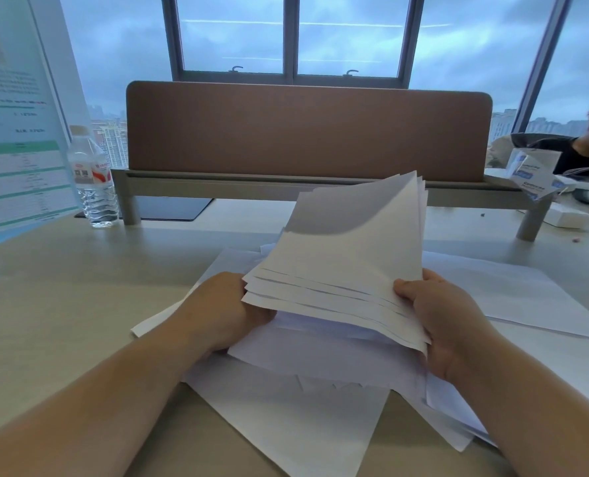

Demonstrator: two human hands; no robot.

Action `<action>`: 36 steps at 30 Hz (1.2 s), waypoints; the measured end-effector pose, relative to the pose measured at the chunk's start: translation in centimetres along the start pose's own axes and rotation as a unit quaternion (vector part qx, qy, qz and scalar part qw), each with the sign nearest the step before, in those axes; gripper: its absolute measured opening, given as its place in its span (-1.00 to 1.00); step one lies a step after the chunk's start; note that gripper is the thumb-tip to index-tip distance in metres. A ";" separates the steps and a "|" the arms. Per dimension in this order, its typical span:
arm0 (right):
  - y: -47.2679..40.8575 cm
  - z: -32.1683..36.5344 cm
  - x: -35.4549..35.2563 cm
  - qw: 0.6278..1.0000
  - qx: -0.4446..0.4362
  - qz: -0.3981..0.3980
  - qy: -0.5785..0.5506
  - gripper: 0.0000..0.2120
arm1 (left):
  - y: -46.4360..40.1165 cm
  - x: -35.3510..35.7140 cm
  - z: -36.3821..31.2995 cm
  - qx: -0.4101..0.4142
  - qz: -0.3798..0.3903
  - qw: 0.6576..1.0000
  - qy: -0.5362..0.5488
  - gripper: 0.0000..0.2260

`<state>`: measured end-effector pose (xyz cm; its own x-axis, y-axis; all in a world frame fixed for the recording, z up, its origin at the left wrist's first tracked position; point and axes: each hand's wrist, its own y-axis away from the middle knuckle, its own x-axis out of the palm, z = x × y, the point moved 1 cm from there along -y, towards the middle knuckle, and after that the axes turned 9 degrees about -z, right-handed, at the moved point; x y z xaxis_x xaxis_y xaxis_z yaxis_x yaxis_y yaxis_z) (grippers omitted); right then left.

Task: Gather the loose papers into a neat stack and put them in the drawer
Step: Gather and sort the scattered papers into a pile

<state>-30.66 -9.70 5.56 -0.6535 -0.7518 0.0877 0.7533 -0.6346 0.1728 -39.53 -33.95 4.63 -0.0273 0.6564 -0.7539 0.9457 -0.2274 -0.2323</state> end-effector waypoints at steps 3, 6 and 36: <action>-0.3 0.0 0.0 1.000 -0.007 -0.009 0.006 -0.78 | -0.6 -0.5 0.5 -0.037 -0.038 0.999 -0.007 -0.86; -0.5 0.1 -0.1 1.000 -0.011 -0.010 0.002 -0.79 | -1.5 -1.5 1.4 -0.115 -0.070 0.990 0.045 -0.85; 0.2 0.0 0.4 0.994 -0.043 0.041 0.092 -0.84 | -1.5 -2.8 0.2 -0.196 -0.021 0.894 0.401 -0.89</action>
<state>-30.82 -10.15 5.61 -0.5710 -0.8166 -0.0845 0.8121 -0.5769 0.0878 -40.91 -35.61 6.97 0.0260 0.9992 -0.0291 0.9945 -0.0229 0.1022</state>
